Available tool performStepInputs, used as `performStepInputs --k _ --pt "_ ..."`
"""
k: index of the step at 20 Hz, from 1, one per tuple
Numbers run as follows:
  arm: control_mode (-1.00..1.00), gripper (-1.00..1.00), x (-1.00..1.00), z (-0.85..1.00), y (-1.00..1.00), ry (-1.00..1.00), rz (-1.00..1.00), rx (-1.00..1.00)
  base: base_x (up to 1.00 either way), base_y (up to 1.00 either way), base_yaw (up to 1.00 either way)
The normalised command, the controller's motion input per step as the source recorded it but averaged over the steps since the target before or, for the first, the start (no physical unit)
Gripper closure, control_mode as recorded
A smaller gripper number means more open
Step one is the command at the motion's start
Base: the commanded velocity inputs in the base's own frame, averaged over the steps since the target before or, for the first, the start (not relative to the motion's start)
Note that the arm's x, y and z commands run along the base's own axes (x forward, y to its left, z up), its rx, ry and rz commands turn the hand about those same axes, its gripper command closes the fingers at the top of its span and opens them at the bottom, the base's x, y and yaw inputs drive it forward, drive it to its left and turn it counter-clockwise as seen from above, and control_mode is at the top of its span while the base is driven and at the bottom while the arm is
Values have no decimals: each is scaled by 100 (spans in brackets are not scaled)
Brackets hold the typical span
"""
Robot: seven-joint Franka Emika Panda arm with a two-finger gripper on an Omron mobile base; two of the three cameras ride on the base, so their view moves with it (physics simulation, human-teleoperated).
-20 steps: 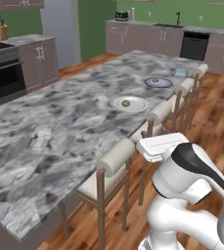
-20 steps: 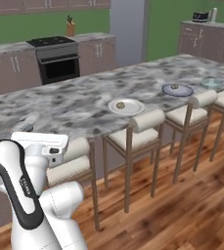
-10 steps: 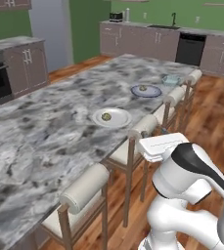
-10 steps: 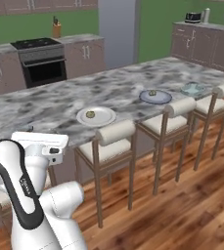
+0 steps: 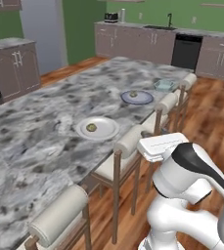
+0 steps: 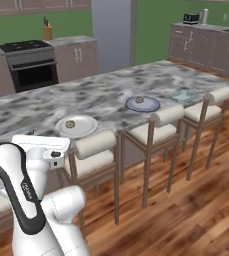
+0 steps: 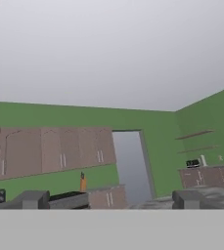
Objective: Place two dumplings into each of the tupperware containers and then place the containers in the fridge.
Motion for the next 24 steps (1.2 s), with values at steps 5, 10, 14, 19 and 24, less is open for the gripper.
performStepInputs --k 5,10,14,19,24 --pt "100 -100 0 0 0 0 0 0 56 -5 -3" --pt "100 -100 0 0 0 0 0 0 59 0 -4" --pt "100 -100 0 0 0 0 0 0 50 0 -5" --pt "100 -100 0 0 0 0 0 0 50 0 -7" --pt "100 -100 0 0 0 0 0 0 47 1 -7"
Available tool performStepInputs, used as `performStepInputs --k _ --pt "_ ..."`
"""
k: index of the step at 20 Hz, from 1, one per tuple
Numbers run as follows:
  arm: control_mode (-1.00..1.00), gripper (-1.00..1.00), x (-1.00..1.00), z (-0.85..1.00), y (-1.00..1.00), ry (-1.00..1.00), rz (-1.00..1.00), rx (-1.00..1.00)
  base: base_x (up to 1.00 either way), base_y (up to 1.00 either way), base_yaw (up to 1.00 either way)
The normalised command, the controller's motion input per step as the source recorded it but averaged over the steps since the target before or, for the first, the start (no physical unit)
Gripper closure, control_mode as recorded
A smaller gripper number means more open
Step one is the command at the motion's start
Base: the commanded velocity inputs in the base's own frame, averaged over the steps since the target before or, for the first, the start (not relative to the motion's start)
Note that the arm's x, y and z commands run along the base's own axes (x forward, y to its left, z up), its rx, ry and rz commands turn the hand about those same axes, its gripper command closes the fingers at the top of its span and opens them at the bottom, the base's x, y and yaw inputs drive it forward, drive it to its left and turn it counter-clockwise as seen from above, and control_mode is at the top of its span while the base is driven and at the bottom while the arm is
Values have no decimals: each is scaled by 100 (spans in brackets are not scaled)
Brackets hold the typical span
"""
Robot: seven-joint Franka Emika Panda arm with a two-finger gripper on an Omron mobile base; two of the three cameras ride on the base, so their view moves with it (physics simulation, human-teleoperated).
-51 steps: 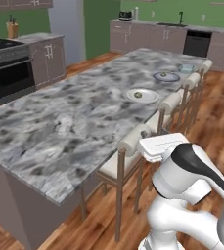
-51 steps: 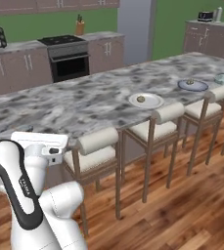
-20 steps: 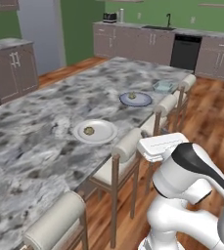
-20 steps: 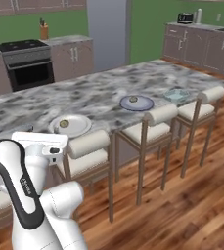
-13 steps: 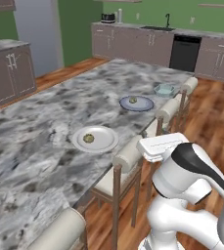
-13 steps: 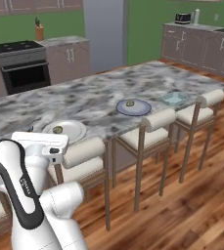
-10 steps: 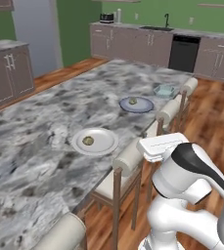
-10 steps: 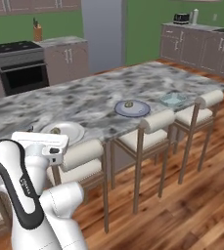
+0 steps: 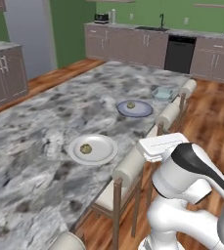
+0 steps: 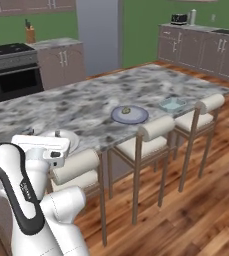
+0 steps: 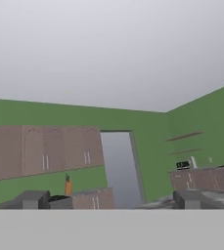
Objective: Place two dumplings into each of the tupperware containers and then place the containers in the fridge.
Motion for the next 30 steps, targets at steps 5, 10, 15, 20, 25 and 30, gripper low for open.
performStepInputs --k 5,10,15,20,25,30 --pt "100 -100 0 0 0 0 0 0 40 10 -5" --pt "100 -100 0 0 0 0 0 0 48 15 -2" --pt "100 -100 0 0 0 0 0 0 52 2 0" --pt "100 -100 0 0 0 0 0 0 54 0 0" --pt "-100 -100 37 0 2 0 0 0 22 2 0" --pt "-100 -100 26 -2 -49 -1 -5 -1 0 0 0"
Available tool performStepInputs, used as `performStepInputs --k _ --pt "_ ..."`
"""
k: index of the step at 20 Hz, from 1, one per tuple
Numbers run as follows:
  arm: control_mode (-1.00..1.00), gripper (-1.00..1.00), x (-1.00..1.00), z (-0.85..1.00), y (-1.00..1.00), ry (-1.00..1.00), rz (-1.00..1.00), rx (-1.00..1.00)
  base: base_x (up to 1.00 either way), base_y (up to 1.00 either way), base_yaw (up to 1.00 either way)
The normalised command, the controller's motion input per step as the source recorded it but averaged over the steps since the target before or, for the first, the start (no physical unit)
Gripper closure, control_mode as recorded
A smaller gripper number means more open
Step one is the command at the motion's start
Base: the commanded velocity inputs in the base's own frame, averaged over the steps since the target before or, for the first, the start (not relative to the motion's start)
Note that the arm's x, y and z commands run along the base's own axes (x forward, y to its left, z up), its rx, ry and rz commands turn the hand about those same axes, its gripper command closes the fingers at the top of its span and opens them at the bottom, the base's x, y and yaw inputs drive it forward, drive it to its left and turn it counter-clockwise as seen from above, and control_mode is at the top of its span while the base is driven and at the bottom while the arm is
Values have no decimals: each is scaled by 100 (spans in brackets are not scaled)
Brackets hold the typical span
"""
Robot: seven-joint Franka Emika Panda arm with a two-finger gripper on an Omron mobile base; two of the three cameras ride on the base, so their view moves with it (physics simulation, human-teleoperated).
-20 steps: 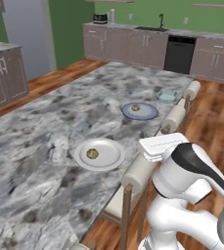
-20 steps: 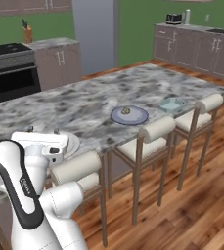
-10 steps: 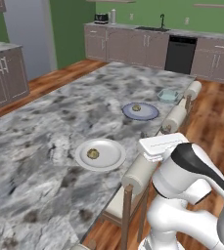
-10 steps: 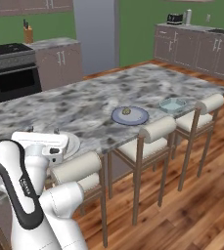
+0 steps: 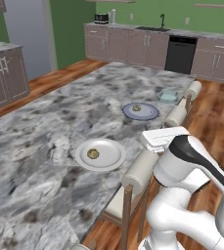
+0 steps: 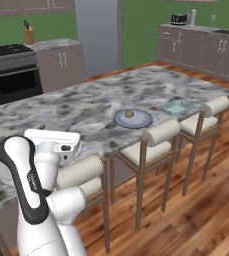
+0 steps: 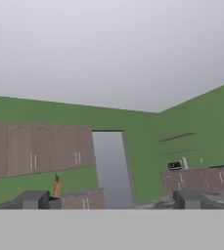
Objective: Place two dumplings into each of the tupperware containers and then place the containers in the fridge.
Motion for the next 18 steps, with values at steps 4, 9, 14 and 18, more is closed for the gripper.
performStepInputs --k 4,9,14,18 --pt "-100 -100 0 -31 -76 -16 0 -7 0 0 0" --pt "-100 -100 0 -47 -72 -16 0 -19 0 0 0" --pt "-100 -100 0 -48 -67 -20 0 -42 0 0 0" --pt "-100 -100 0 -47 -50 -30 -4 -59 0 0 0"
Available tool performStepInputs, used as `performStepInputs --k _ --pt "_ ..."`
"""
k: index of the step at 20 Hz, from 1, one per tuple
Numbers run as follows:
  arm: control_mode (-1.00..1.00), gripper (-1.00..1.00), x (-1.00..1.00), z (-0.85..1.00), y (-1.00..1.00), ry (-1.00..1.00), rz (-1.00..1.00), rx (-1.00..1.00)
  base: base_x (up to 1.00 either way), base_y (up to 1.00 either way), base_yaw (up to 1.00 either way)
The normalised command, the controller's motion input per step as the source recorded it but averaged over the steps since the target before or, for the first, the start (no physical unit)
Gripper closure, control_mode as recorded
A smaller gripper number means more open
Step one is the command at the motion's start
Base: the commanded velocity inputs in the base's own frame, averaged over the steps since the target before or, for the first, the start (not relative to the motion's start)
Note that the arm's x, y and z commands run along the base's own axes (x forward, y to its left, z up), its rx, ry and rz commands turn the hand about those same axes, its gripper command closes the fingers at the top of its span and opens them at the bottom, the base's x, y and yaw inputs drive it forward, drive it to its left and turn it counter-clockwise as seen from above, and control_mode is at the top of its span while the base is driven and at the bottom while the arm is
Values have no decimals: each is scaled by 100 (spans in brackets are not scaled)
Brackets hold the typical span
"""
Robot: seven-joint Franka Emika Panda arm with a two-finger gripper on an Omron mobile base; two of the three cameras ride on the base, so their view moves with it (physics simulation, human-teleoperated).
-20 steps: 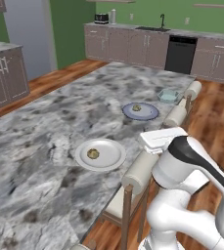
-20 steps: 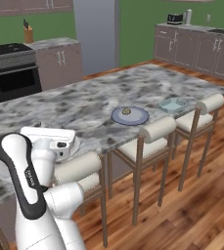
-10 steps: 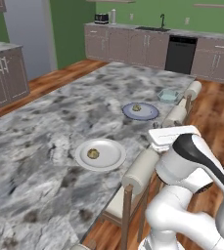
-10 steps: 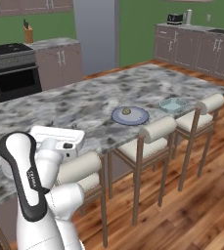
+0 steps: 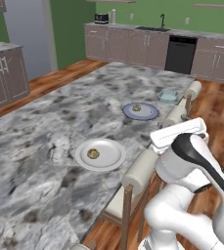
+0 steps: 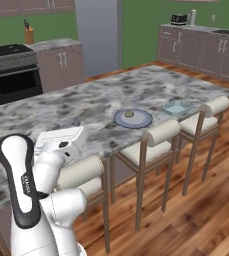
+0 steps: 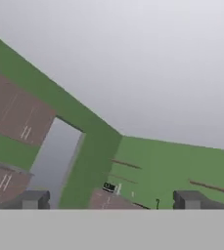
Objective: Place two dumplings into each of the tupperware containers and then place the containers in the fridge.
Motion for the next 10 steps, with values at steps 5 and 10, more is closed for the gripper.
performStepInputs --k 5,10 --pt "-100 -100 5 -40 -13 -37 -9 -71 0 0 0" --pt "-100 -100 32 -10 0 -21 -9 -79 0 0 0"
